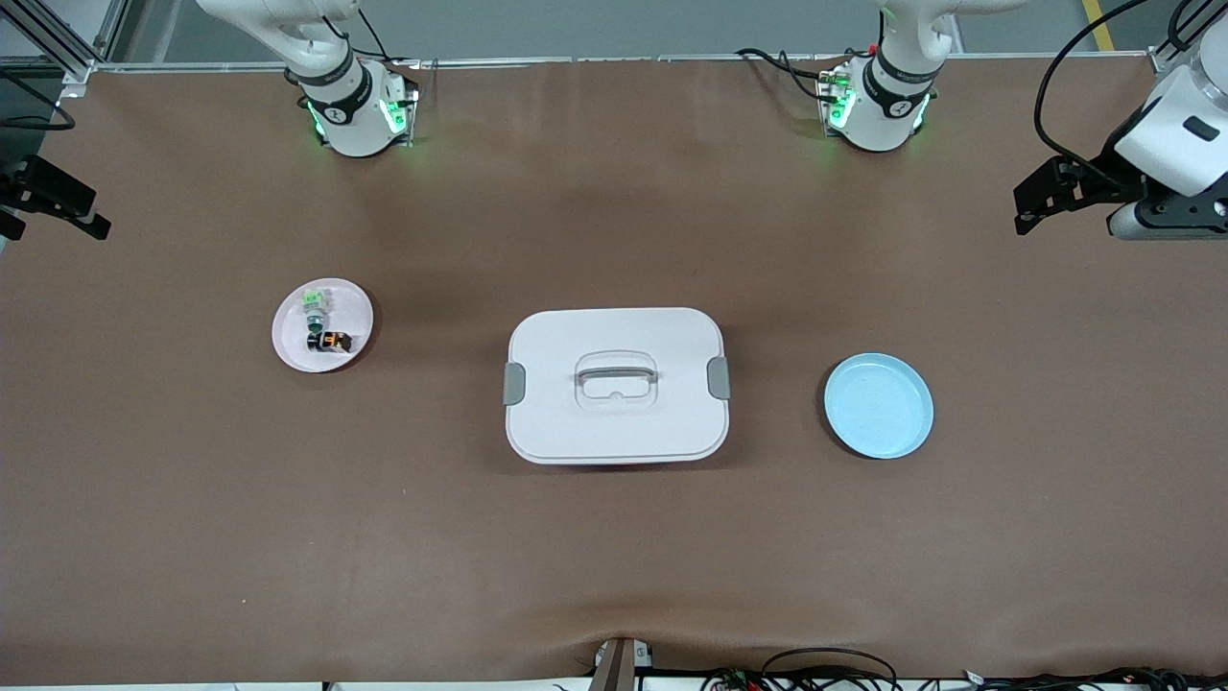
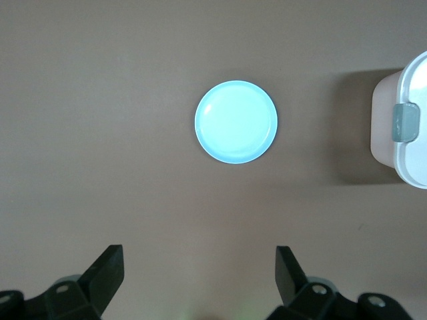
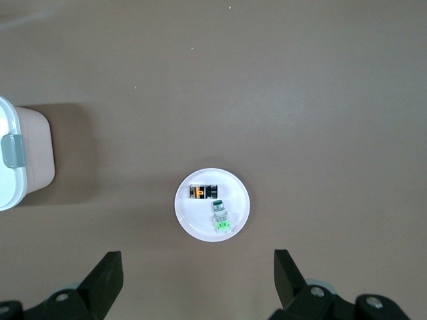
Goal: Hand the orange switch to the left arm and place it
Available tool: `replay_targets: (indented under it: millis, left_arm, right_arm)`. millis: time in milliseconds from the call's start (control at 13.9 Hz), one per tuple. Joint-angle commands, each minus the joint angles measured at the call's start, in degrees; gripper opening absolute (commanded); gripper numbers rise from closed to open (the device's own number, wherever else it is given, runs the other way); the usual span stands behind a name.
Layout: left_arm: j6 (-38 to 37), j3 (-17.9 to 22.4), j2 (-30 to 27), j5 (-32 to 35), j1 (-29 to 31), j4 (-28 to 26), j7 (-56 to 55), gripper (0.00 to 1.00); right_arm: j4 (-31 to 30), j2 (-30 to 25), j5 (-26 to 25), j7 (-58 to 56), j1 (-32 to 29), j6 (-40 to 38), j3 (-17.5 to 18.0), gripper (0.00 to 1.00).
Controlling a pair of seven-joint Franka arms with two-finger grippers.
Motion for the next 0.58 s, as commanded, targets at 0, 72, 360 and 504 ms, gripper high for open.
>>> replay_targets:
  millis: [0,72,360,504]
  left_arm:
    - [-1.1,-0.1,0.1,-0.5,0.2,0.9,0.8,1.0]
    - [-1.1,-0.1,0.2,-0.6,0.2,1.0,0.9,1.0]
    - [-1.2,0.0,0.6,-0.7,0.3,1.9,0.8,1.0]
    - [-1.2,0.0,0.6,-0.4,0.3,1.7,0.8,1.0]
  right_arm:
    - [-0.4,-0.8,0.9,0.7,-0.8,-0.5,0.4,1.0]
    - [-0.4,-0.8,0.9,1.8,-0.8,-0.5,0.4,1.0]
    - [-0.4,-0.8,0.8,2.7,-0.8,-0.6,0.5,1.0]
    - [-0.4,-0.8,0.7,2.7,-0.8,-0.9,0.5,1.0]
